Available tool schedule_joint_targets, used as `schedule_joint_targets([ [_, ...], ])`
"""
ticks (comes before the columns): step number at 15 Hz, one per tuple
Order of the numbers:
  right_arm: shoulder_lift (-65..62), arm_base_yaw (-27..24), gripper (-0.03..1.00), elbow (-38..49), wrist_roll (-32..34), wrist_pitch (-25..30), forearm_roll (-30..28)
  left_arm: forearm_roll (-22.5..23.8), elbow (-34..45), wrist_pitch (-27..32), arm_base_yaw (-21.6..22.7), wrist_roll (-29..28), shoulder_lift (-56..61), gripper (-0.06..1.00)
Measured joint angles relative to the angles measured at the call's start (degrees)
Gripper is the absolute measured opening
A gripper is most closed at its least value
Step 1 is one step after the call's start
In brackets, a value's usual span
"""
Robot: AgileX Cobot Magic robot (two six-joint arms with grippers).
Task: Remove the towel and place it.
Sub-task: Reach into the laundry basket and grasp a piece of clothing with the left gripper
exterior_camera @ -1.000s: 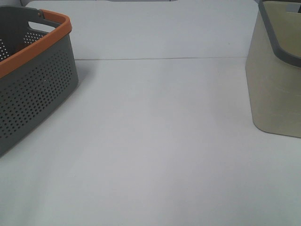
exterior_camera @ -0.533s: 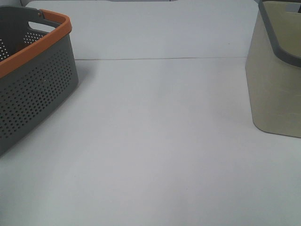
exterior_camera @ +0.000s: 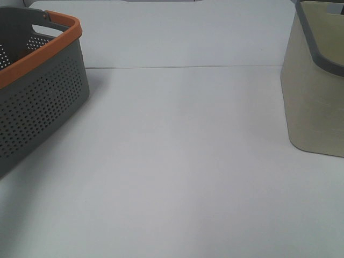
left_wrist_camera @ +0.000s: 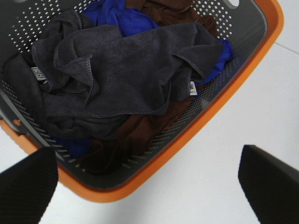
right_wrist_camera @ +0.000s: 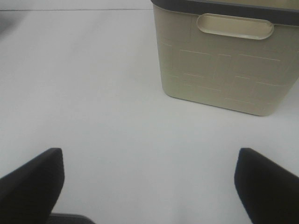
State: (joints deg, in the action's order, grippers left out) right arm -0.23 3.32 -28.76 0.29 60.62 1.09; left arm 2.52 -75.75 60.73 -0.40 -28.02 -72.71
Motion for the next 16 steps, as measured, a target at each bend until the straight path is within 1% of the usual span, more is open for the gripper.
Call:
schedule_joint_targets([
  [2, 0.0, 0.0, 0.96, 0.0, 0.0, 0.0, 0.0, 0.9, -3.4, 0.0, 0.0, -3.4, -6.6, 0.99],
  [4, 0.0, 0.0, 0.96, 0.0, 0.0, 0.0, 0.0, 2.8, -5.6, -0.2, 0.0, -8.3, -11.5, 0.99],
  [5, 0.0, 0.0, 0.96, 0.0, 0.0, 0.0, 0.0, 4.8, -6.0, -0.7, 0.0, -10.0, -13.1, 0.99],
  [7, 0.0, 0.0, 0.96, 0.0, 0.0, 0.0, 0.0, 10.5, -6.0, -2.2, 0.0, -12.2, -16.3, 0.99],
  [8, 0.0, 0.0, 0.96, 0.0, 0.0, 0.0, 0.0, 12.0, -6.0, -3.3, 0.2, -13.2, -17.9, 0.99],
  [9, 0.0, 0.0, 0.96, 0.0, 0.0, 0.0, 0.0, 11.7, -6.0, -4.6, 1.1, -13.9, -19.6, 0.99],
  [13, 0.0, 0.0, 0.96, 0.0, 0.0, 0.0, 0.0, 6.4, -6.0, -6.2, 5.6, -14.6, -25.0, 0.99],
  [16, 0.0, 0.0, 0.96, 0.0, 0.0, 0.0, 0.0, 6.5, -6.2, -7.5, 6.0, -14.6, -29.3, 0.99],
])
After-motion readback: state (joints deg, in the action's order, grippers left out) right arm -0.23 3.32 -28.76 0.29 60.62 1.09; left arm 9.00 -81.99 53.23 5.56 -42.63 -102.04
